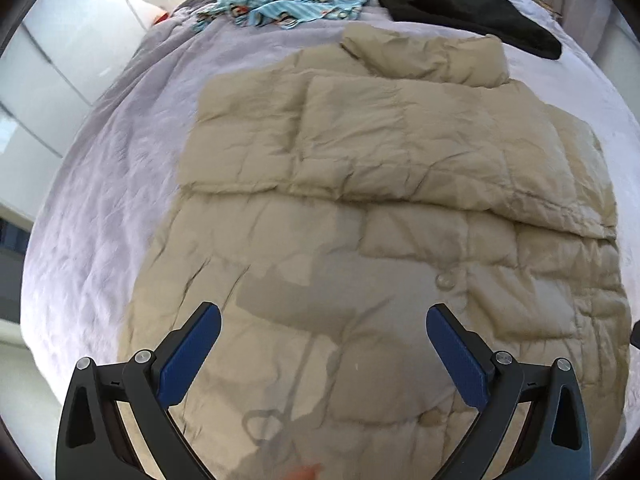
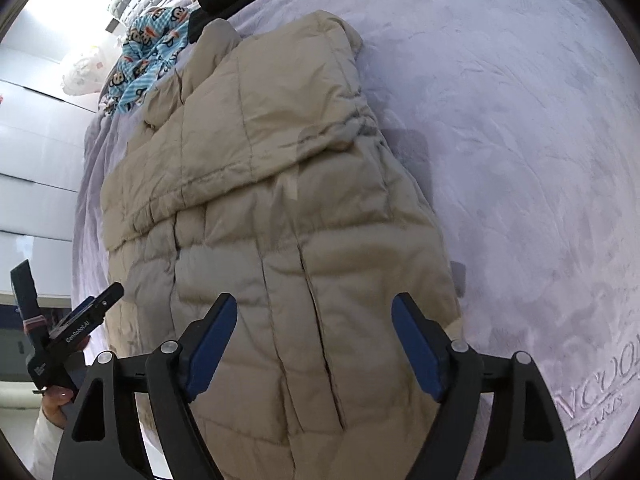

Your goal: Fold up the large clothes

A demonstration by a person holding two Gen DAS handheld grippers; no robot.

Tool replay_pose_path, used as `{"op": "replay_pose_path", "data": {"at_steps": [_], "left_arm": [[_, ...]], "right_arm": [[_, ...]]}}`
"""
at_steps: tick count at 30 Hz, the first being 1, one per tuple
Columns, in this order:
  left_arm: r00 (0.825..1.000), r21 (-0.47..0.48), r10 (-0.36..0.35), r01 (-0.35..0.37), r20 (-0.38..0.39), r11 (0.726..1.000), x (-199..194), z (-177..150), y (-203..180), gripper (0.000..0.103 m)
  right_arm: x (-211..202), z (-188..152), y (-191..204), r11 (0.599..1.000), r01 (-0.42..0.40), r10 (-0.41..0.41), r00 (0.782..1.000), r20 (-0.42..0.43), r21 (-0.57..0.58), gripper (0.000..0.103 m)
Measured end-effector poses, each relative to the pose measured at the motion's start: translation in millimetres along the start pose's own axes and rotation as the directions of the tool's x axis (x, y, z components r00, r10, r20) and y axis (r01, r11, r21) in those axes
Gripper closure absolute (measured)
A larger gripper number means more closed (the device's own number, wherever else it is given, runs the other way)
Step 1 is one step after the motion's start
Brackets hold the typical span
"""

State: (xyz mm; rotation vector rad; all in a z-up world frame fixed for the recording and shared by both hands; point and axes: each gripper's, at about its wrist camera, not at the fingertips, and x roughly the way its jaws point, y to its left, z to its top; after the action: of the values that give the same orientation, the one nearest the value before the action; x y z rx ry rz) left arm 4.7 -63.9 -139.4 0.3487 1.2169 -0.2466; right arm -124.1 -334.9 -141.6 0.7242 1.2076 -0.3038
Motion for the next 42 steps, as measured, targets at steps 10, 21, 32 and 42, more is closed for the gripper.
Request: {"op": "replay_pose_path", "data": {"at_steps": [10, 21, 32, 42], "left_arm": [[0.999, 0.018, -0.036, 0.037, -0.040, 0.999, -3.1, -31.4, 27.6, 0.000], [0.993, 0.065, -0.094, 0.098, -0.067, 0.993, -13.4, -73.4, 92.6, 0.000], [0.963, -0.018, -0.251, 0.250, -0.099, 0.968, -23.7, -118.1, 153.9, 0.000], [0.893, -0.132, -0.425, 0.409, -0.145, 0.903, -23.0, -155.8, 202.2, 0.000]], "right_arm": [[2.5, -34.7, 11.7, 0.999, -0.023, 0.023, 1.000, -0.006, 0.048, 0.018], [6.7, -96.9, 52.7, 0.991, -0.037, 0.034, 0.999, 0.030, 0.128, 0.017], [1.4, -140.3, 38.3, 0.966, -0.003, -0.014, 0.998, 0.063, 0.258, 0.017], [-11.5, -181.4, -11.7, 0.873, -0.125, 0.081, 0.990, 0.112, 0.472, 0.017]]}}
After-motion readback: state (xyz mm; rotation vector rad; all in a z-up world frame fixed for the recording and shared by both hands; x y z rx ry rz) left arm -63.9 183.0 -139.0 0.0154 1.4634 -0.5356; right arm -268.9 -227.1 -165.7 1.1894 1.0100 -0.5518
